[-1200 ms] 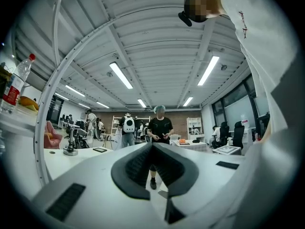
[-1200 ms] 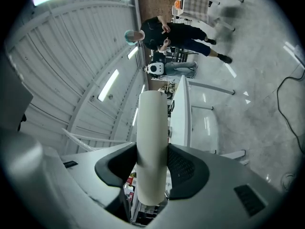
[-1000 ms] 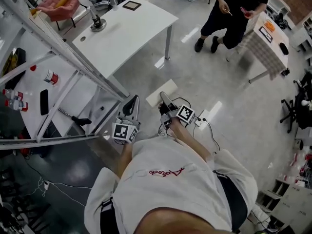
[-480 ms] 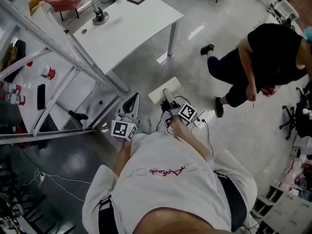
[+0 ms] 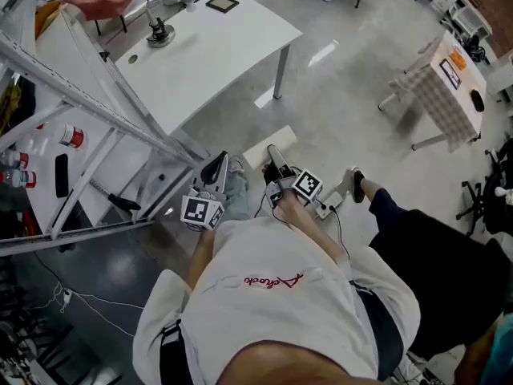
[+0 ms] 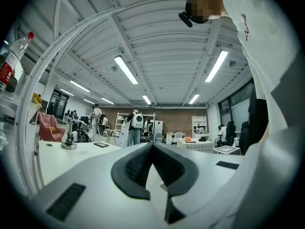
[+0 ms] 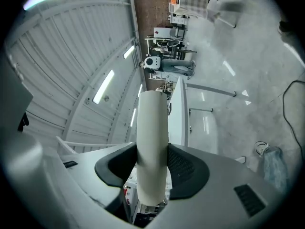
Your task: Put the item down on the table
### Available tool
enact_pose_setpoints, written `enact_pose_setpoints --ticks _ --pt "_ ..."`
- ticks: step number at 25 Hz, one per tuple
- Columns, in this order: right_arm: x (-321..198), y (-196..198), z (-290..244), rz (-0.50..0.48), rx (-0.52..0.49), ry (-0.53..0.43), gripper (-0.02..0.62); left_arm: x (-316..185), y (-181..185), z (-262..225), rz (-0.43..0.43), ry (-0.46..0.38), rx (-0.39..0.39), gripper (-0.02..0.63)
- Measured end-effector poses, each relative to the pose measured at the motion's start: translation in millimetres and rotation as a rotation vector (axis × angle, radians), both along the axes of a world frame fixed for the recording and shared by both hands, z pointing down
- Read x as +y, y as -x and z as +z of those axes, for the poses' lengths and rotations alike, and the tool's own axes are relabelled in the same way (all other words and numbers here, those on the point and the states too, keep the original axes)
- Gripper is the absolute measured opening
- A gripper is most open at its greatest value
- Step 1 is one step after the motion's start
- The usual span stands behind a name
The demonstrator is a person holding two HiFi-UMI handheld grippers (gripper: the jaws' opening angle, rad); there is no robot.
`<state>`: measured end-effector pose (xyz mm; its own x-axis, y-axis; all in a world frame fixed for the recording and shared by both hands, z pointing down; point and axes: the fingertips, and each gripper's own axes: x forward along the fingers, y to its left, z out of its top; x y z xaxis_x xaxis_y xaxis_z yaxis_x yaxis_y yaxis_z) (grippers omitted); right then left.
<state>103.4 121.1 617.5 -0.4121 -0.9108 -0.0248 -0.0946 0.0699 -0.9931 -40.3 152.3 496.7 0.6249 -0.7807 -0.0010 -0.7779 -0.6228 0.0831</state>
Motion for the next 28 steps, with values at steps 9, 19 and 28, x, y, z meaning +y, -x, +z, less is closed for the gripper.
enact_pose_setpoints --ticks 9,19,28 --pt "-74 3 -8 0.008 -0.007 0.012 0.201 -79 -2 1 0.029 0.015 0.003 0.006" --pt "-195 31 -11 -0.003 0.019 0.016 0.201 -199 29 -15 0.017 0.005 0.016 0.005" --pt "-303 39 -23 0.015 0.041 0.007 0.201 -310 38 -28 0.039 -0.009 0.031 0.005"
